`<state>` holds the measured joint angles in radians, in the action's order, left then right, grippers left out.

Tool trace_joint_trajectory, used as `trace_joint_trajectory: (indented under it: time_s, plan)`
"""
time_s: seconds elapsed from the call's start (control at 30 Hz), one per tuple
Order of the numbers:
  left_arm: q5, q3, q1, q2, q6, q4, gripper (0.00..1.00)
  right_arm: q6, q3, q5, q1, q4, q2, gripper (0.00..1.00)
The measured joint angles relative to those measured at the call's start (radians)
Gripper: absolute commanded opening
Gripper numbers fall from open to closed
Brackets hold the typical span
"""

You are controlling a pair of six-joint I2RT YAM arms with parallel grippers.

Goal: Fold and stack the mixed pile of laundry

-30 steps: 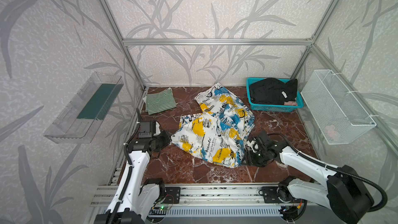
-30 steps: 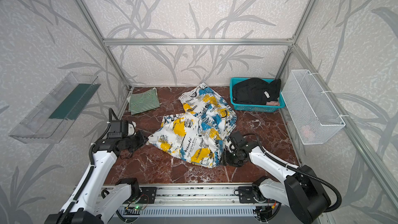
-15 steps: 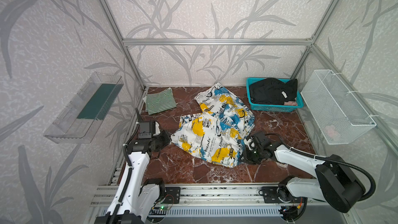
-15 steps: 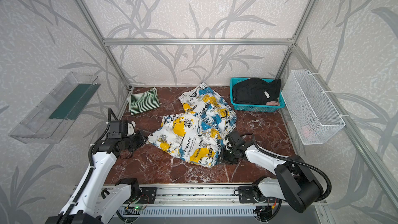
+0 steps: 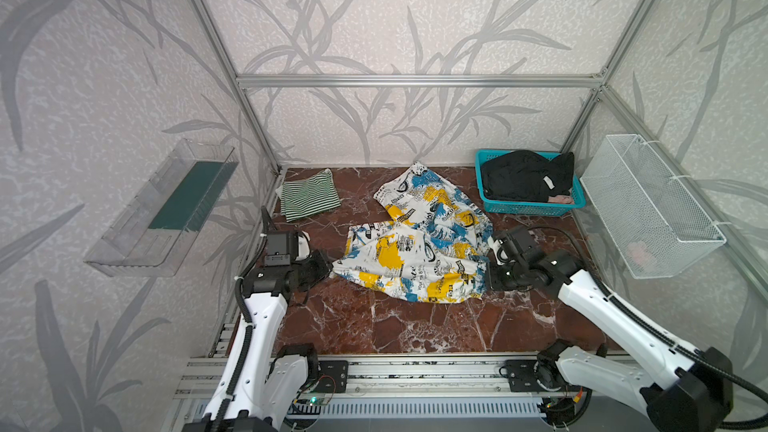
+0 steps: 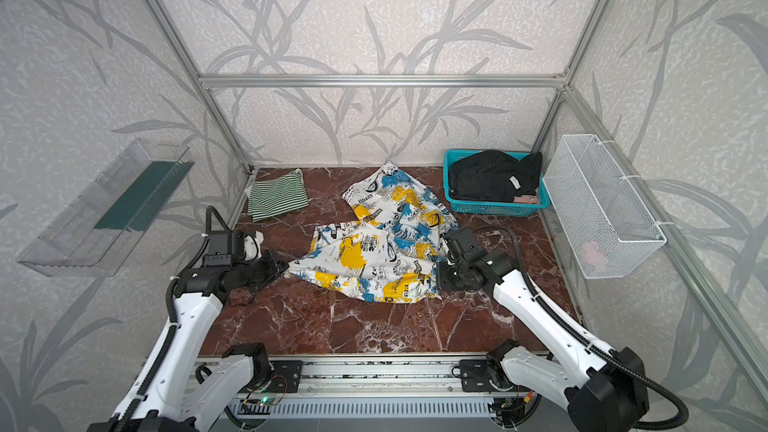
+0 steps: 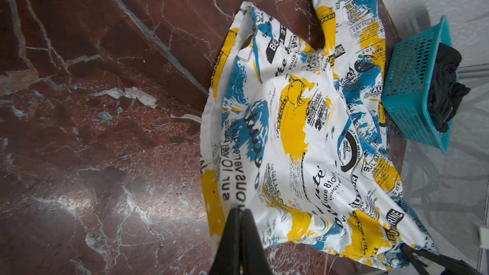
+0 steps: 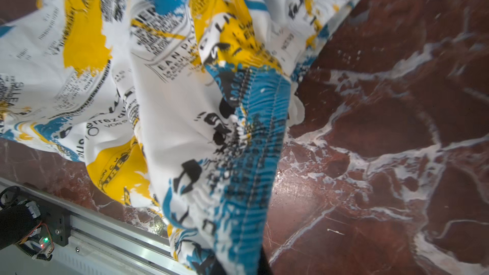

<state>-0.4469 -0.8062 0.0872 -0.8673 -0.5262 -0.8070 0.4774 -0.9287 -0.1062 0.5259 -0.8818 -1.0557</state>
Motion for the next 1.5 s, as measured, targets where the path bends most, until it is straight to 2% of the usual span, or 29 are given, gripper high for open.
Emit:
trace_joint_trajectory:
  time_s: [0.37,0.47,0.57,0.67,0.73,0.83,0.93,1.07,1.13,1.23,1.3,1.4,1.5]
  plan:
    - [0.107,-0.565,0.0,0.074,0.059,-0.257,0.0,-0.185,-0.422,-0.064,0.0,-0.344,0.015,0.0]
    - [0.112,-0.59,0.0,0.091,0.057,-0.267,0.0,-0.217,-0.485,-0.072,0.0,-0.377,0.013,0.0]
    - [0.107,-0.544,0.0,0.06,0.039,-0.203,0.0,-0.251,-0.5,-0.079,-0.015,-0.361,-0.027,0.0]
    - [0.101,-0.524,0.0,-0.077,0.012,-0.077,0.0,-0.287,-0.544,-0.106,-0.076,-0.301,-0.146,0.0]
    - [0.096,-0.584,0.0,-0.222,-0.004,-0.008,0.0,-0.312,-0.643,-0.117,-0.122,-0.253,-0.275,0.0]
    - [0.085,-0.795,0.002,-0.48,-0.014,0.058,0.0,-0.356,-0.889,-0.121,-0.162,-0.202,-0.483,0.0]
    - [0.077,-1.048,0.005,-0.657,-0.016,0.071,0.0,-0.402,-1.197,-0.126,-0.172,-0.196,-0.642,0.0]
    - [0.073,-1.417,0.018,-0.778,0.0,0.033,0.0,-0.465,-1.569,-0.129,-0.171,-0.225,-0.737,0.0]
    - [0.069,-1.567,0.026,-0.793,0.022,0.016,0.0,-0.492,-1.667,-0.127,-0.17,-0.232,-0.729,0.0]
    - [0.051,-1.635,0.033,-0.737,0.066,0.008,0.0,-0.525,-1.619,-0.129,-0.168,-0.217,-0.635,0.0]
    - [0.037,-1.54,0.036,-0.645,0.097,0.021,0.0,-0.54,-1.45,-0.129,-0.158,-0.186,-0.52,0.0]
    - [0.021,-1.212,0.036,-0.455,0.132,0.055,0.0,-0.55,-1.099,-0.128,-0.126,-0.117,-0.34,0.0]
    - [0.02,-0.822,0.037,-0.268,0.148,0.081,0.0,-0.523,-0.726,-0.13,-0.086,-0.055,-0.206,0.0]
